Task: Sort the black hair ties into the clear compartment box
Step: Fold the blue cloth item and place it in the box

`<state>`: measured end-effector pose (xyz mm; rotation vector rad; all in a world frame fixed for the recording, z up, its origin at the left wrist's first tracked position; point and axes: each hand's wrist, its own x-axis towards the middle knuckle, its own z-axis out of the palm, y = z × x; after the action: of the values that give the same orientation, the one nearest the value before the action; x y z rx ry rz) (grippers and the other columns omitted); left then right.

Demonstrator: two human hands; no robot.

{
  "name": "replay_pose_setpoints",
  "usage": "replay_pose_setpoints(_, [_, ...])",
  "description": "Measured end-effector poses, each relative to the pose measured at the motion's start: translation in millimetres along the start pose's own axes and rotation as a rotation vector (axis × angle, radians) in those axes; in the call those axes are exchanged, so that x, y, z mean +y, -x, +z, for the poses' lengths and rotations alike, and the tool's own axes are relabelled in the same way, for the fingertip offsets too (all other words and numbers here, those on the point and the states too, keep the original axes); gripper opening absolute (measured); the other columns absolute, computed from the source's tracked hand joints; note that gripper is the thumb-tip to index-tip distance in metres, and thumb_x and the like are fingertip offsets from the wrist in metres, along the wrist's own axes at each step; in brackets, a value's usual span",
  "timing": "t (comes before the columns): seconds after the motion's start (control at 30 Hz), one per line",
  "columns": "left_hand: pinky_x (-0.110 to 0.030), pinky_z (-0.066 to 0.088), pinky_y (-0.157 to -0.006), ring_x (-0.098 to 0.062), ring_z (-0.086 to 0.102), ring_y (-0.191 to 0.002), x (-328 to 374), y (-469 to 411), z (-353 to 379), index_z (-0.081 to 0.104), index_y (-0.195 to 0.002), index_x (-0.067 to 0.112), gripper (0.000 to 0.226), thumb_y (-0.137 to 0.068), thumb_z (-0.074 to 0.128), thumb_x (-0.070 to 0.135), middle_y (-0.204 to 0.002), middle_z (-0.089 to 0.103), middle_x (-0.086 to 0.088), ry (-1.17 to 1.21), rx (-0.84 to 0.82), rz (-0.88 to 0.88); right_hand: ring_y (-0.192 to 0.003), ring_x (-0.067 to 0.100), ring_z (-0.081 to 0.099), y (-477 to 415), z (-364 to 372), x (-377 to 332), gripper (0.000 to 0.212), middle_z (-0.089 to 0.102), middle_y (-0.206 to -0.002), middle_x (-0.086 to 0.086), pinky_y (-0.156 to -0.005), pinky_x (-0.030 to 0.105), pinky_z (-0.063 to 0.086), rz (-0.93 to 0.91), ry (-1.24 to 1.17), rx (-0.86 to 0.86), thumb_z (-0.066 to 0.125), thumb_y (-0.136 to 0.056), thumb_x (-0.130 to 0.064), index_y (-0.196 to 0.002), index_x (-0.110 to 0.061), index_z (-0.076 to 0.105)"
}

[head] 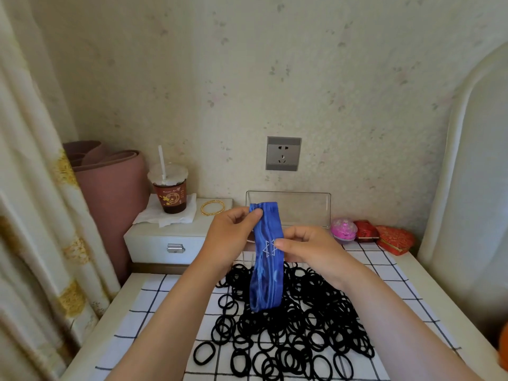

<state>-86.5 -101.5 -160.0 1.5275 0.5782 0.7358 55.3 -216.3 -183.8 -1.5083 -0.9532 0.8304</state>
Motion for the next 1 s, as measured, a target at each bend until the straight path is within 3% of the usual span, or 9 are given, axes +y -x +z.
replay_pose_setpoints(0.1, [-0.039, 0.061, -0.080, -0.026, 0.075, -0.085, -15, 0, -2, 0.050, -0.125, 0.019, 0.040, -0.094, 0.063, 0.040, -0.094, 0.076, -0.012, -0.097, -0.152, -0.187, -0.084, 0.023, 0.075, 0, 3, 1, 0.011, 0.077, -0.094, 0.011, -0.078, 0.035, 0.061, -0.018, -0.049, 0.085, 0.067, -0.092, -0.010, -0.101, -0.004, 0.071])
replay_pose_setpoints(0.17, [-0.035, 0.060, -0.080, -0.024, 0.075, -0.088, -24, 3, -3, 0.026, -0.139, 0.041, 0.071, -0.087, 0.073, 0.031, -0.095, 0.077, -0.009, -0.166, -0.228, -0.233, -0.074, 0.020, 0.075, 1, 5, -1, 0.010, 0.077, -0.089, 0.012, -0.068, 0.031, 0.062, -0.024, -0.036, 0.154, 0.066, -0.093, -0.009, -0.102, -0.006, 0.069])
replay_pose_setpoints(0.2, [-0.032, 0.060, -0.079, -0.022, 0.074, -0.089, -28, 4, -2, 0.023, -0.143, 0.043, 0.081, -0.085, 0.075, 0.023, -0.095, 0.076, -0.009, -0.186, -0.228, -0.213, -0.070, 0.019, 0.074, 1, 5, -2, 0.013, 0.076, -0.088, 0.013, -0.063, 0.028, 0.061, -0.028, -0.018, 0.186, 0.067, -0.093, -0.010, -0.106, -0.008, 0.066])
replay_pose_setpoints(0.3, [-0.028, 0.060, -0.077, -0.018, 0.073, -0.084, -31, 4, -1, 0.054, -0.133, 0.025, 0.052, -0.086, 0.072, 0.008, -0.089, 0.074, -0.012, -0.198, -0.139, -0.093, -0.066, 0.017, 0.074, 1, 4, 1, 0.035, 0.075, -0.086, 0.010, -0.063, 0.021, 0.056, -0.048, 0.104, 0.265, 0.070, -0.091, -0.017, -0.118, -0.022, 0.048])
replay_pose_setpoints(0.4, [-0.031, 0.061, -0.079, -0.021, 0.074, -0.083, -33, 3, 1, 0.073, -0.111, 0.015, 0.026, -0.087, 0.071, 0.005, -0.091, 0.074, -0.014, -0.192, -0.081, -0.042, -0.081, 0.022, 0.075, 1, 2, 9, 0.041, 0.075, -0.089, 0.010, -0.086, 0.037, 0.059, -0.027, 0.118, 0.207, 0.074, -0.087, -0.021, -0.118, -0.028, 0.048])
replay_pose_setpoints(0.5, [-0.030, 0.060, -0.081, -0.014, 0.074, -0.083, -32, 3, 1, 0.074, -0.110, 0.015, 0.030, -0.082, 0.077, 0.005, -0.087, 0.077, -0.002, -0.259, -0.096, -0.003, -0.088, 0.018, 0.073, 2, 0, 13, 0.034, 0.077, -0.091, 0.002, -0.092, 0.041, 0.056, -0.044, 0.185, 0.137, 0.076, -0.083, -0.013, -0.108, -0.032, 0.062])
replay_pose_setpoints(0.67, [-0.010, 0.050, -0.073, 0.000, 0.068, -0.077, -31, 5, -1, 0.074, -0.103, 0.029, 0.026, -0.082, 0.078, 0.016, -0.083, 0.074, 0.009, -0.543, -0.076, 0.121, -0.078, 0.002, 0.069, 2, -1, 8, 0.030, 0.074, -0.086, -0.007, -0.079, 0.022, 0.054, -0.096, 0.220, 0.178, 0.075, -0.084, -0.003, -0.092, -0.032, 0.072])
replay_pose_setpoints(0.87, [-0.013, 0.040, -0.079, 0.003, 0.055, -0.087, -32, 2, -5, 0.076, -0.094, 0.032, 0.011, -0.091, 0.067, 0.027, -0.097, 0.057, 0.017, -0.628, -0.123, 0.141, -0.072, -0.002, 0.066, 5, 0, 10, 0.020, 0.073, -0.079, -0.011, -0.077, 0.018, 0.054, -0.147, 0.429, 0.111, 0.080, -0.081, -0.018, -0.085, -0.038, 0.075])
replay_pose_setpoints(1.0, [-0.028, 0.050, -0.093, -0.008, 0.066, -0.095, -29, 2, -7, 0.073, -0.097, 0.021, 0.018, -0.098, 0.057, 0.029, -0.097, 0.073, 0.004, -0.447, -0.209, 0.034, -0.081, 0.009, 0.070, 7, -2, 7, 0.008, 0.075, -0.086, -0.004, -0.079, 0.023, 0.054, -0.173, 0.313, 0.130, 0.078, -0.083, -0.021, -0.081, -0.029, 0.076])
